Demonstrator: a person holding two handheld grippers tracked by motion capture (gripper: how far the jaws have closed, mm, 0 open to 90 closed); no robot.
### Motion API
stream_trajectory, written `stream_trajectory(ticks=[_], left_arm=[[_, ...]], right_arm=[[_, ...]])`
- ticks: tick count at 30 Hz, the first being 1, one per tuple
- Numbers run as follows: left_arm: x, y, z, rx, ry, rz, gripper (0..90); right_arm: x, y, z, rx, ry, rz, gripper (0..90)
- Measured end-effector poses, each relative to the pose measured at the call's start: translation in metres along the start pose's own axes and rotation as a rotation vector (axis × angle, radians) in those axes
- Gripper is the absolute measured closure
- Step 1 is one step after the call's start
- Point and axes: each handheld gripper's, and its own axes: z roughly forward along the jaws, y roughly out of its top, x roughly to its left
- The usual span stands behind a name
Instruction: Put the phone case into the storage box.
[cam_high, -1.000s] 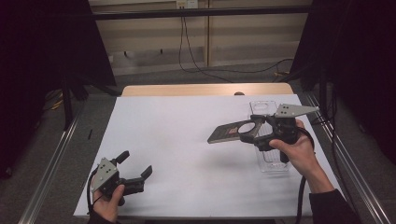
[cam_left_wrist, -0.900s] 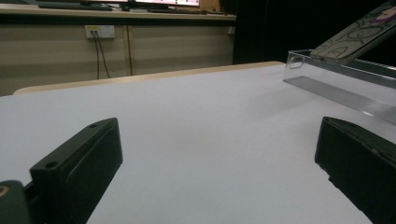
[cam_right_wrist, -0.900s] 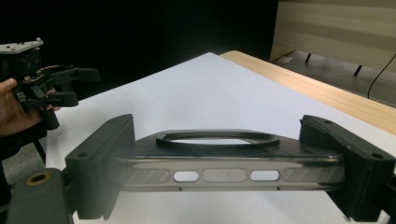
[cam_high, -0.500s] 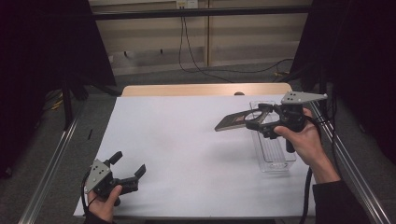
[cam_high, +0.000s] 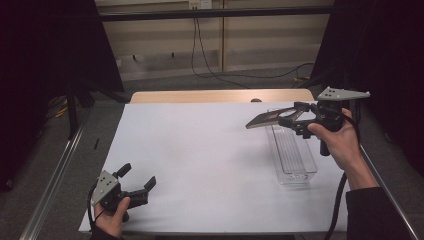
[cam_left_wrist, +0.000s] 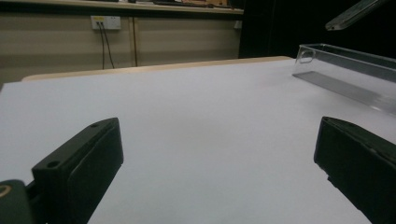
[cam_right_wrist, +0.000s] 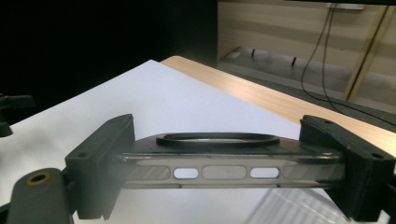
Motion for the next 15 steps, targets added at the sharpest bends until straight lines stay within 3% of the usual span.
stream_trajectory(ticks=[5,8,11,15], left_arm=[[-0.002,0.001,0.000,-0.004,-0.010,0.011,1.4],[-0.003,0.002,0.000,-0.010,-0.017,0.039,1.5],[-0.003,0.001,0.001,-0.011,-0.023,0.017,1.4],[-0.003,0.001,0.001,-0.006,-0.021,0.023,1.5]], right_arm=[[-0.008,0.005,-0.006,0.002,-0.046,0.010,11.5],[-0.012,0.006,-0.010,0.000,-0.066,0.016,11.5],[-0.017,0.007,-0.012,0.005,-0.086,0.023,11.5],[-0.024,0.008,-0.015,0.014,-0.120,0.033,11.5]])
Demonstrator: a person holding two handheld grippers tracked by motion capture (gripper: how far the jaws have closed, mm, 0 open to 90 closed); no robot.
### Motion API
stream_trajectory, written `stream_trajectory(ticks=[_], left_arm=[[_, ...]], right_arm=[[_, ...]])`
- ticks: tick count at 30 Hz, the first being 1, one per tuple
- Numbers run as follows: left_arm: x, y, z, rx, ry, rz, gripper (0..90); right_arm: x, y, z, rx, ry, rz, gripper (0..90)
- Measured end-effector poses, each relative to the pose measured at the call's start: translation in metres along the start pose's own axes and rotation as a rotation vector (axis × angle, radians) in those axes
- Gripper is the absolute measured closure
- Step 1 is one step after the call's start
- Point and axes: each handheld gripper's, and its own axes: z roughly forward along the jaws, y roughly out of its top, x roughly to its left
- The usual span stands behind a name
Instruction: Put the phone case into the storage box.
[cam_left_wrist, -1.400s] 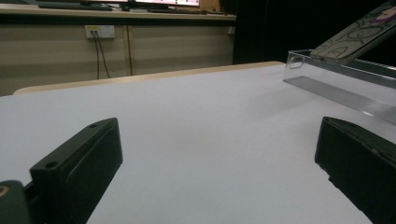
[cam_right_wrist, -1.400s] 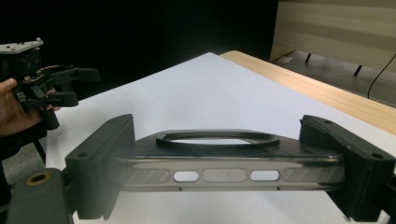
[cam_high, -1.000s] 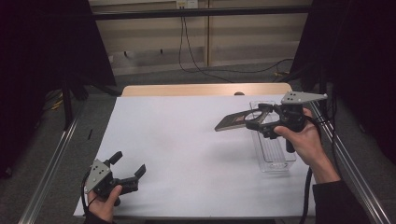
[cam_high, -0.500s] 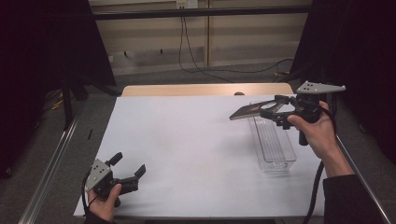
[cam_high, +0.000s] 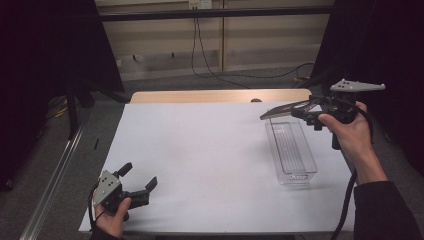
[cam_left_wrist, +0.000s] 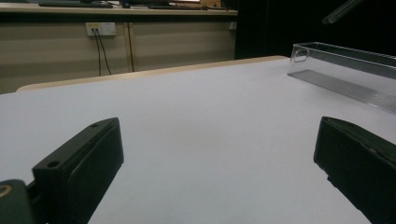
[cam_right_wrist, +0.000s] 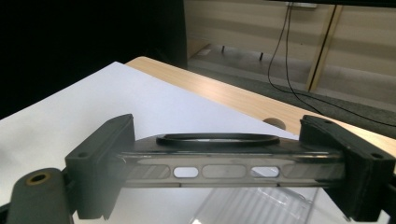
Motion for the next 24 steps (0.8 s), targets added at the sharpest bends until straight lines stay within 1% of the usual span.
stream_trajectory(ticks=[4,7,8,12,15,16,19,20,24], left_arm=[[-0.001,0.000,0.000,-0.005,-0.008,-0.002,1.5],[-0.002,0.001,0.000,-0.009,-0.011,0.007,1.6],[-0.002,0.000,0.000,-0.008,-0.012,0.003,1.6],[-0.002,0.000,0.001,-0.003,-0.012,0.014,1.6],[-0.002,0.000,0.001,-0.002,-0.012,0.011,1.6],[-0.002,0.000,0.001,-0.001,-0.010,0.019,1.6],[-0.002,0.000,0.001,0.000,-0.014,0.018,1.6],[-0.003,0.000,0.000,-0.003,-0.015,0.006,1.7],[-0.003,0.000,0.000,-0.004,-0.014,0.008,1.8]], right_arm=[[-0.006,0.000,-0.001,0.010,-0.028,0.008,11.5],[-0.010,-0.001,-0.002,0.017,-0.045,0.014,11.5],[-0.011,-0.001,-0.001,0.020,-0.048,0.014,11.5],[-0.014,-0.003,-0.001,0.024,-0.064,0.018,11.5],[-0.017,-0.006,-0.001,0.030,-0.076,0.019,11.5],[-0.018,-0.007,-0.001,0.031,-0.079,0.020,11.5],[-0.021,-0.010,0.000,0.040,-0.089,0.025,11.5],[-0.021,-0.011,0.000,0.043,-0.089,0.021,11.5],[-0.024,-0.014,0.001,0.053,-0.101,0.019,11.5]])
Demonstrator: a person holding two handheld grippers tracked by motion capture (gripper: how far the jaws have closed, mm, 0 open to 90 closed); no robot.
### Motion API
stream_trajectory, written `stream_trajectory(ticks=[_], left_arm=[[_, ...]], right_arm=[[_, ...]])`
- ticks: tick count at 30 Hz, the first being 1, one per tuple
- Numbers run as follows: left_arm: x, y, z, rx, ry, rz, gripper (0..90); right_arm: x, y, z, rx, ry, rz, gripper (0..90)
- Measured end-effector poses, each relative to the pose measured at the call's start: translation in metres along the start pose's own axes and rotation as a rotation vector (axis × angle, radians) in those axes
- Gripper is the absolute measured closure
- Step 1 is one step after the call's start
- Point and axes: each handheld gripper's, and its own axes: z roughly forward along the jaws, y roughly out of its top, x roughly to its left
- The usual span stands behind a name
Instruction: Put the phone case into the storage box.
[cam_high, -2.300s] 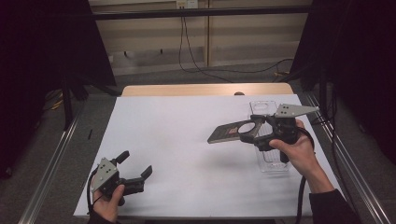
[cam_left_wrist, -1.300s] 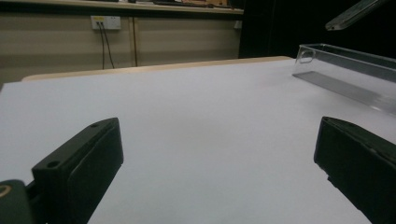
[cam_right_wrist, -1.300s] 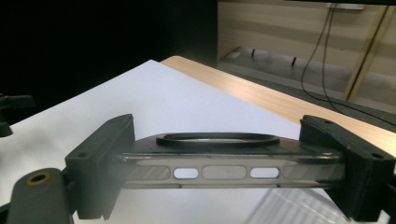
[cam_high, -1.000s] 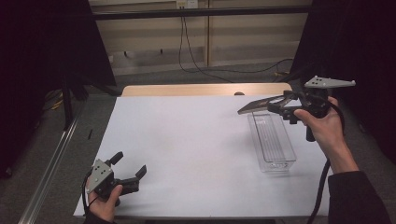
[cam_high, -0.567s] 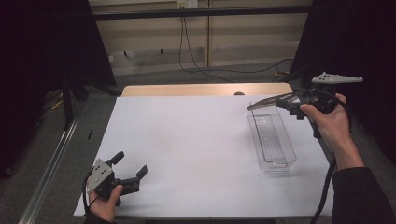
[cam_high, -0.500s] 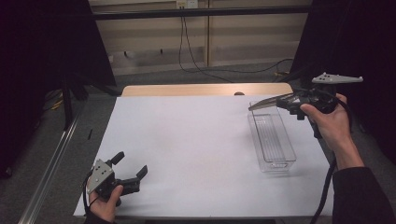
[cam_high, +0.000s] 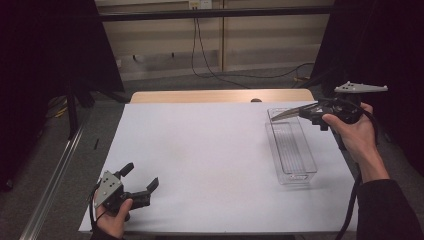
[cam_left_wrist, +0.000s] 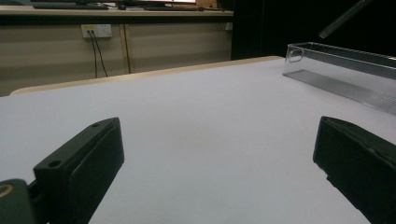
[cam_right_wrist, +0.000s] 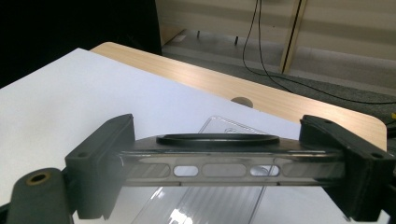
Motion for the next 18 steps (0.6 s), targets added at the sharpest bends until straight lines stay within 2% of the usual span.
stream_trajectory(ticks=[10,14,17,18], left_arm=[[-0.001,0.001,-0.001,-0.005,-0.005,0.004,1.9],[-0.001,0.001,-0.001,-0.001,-0.006,0.010,1.9],[-0.003,0.001,0.000,-0.001,-0.013,-0.001,1.9],[-0.004,0.001,0.000,0.000,-0.014,0.007,1.9]], right_arm=[[-0.006,-0.007,0.006,0.033,-0.047,-0.015,11.5],[-0.007,-0.009,0.009,0.042,-0.056,-0.011,11.5],[-0.008,-0.010,0.011,0.054,-0.075,-0.007,11.5],[-0.009,-0.011,0.012,0.054,-0.084,-0.003,11.5]])
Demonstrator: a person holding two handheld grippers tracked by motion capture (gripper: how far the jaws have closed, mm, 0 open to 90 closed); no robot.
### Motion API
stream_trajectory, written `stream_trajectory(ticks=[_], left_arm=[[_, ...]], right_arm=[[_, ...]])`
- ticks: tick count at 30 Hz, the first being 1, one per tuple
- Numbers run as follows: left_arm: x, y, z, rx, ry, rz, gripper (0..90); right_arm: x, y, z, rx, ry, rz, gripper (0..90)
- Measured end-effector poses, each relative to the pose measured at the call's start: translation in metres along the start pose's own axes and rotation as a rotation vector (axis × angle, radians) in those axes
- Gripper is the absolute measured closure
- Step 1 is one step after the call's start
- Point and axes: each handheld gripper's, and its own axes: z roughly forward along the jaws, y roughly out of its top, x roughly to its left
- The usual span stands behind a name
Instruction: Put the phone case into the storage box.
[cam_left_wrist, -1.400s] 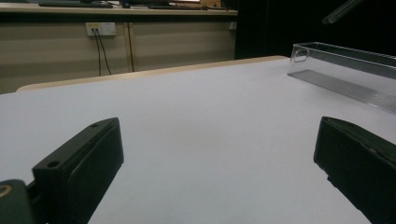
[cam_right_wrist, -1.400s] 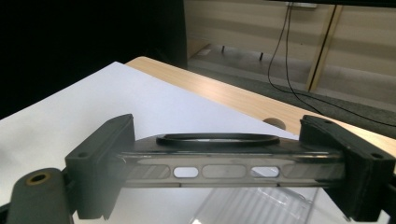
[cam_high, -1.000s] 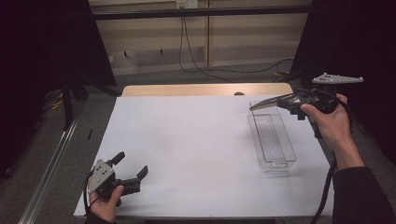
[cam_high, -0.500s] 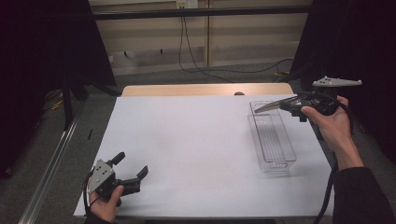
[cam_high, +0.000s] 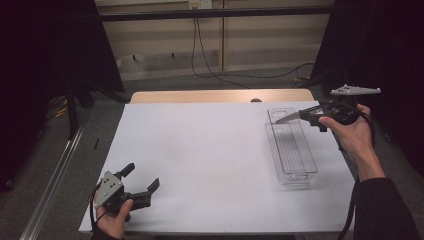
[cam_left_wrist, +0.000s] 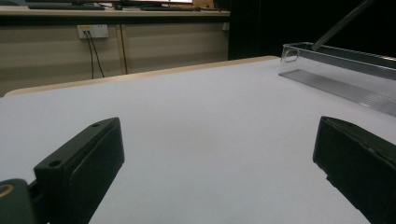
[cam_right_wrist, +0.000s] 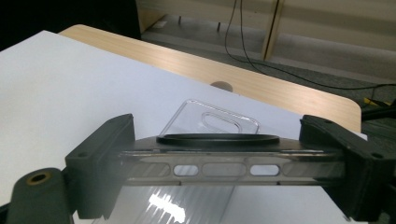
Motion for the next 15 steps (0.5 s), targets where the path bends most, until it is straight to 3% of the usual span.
stream_trajectory(ticks=[15], left_arm=[[0.001,-0.001,0.002,0.015,-0.004,0.002,2.0]], right_arm=[[0.000,-0.006,0.014,0.018,-0.033,0.028,11.5]])
